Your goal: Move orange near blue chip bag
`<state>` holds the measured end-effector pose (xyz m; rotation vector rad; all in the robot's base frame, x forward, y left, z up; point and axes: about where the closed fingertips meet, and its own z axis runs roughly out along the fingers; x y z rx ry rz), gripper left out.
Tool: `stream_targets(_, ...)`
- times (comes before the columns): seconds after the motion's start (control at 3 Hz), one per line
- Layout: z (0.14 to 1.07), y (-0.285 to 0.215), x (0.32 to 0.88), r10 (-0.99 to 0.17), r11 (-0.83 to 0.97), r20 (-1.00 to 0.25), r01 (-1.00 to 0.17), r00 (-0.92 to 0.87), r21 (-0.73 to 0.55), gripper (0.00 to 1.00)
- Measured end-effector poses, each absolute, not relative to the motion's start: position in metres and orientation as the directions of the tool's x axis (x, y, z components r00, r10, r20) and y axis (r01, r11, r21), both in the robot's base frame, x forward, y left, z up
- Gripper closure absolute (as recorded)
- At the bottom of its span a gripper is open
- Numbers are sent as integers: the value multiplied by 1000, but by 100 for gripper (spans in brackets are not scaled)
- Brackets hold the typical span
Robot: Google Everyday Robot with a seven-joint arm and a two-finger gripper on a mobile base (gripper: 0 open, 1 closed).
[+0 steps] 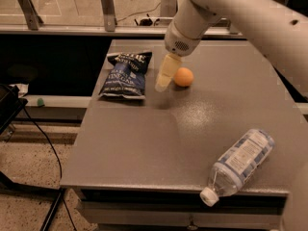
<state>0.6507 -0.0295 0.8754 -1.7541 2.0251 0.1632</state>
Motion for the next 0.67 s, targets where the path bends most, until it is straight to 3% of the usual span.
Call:
stream_targets(0.33, 896, -73, 637, -898, 261, -420, -928, -132, -265, 0)
stream_targets(0.67, 896, -73, 637, -898, 261, -420, -928, -132, -265, 0)
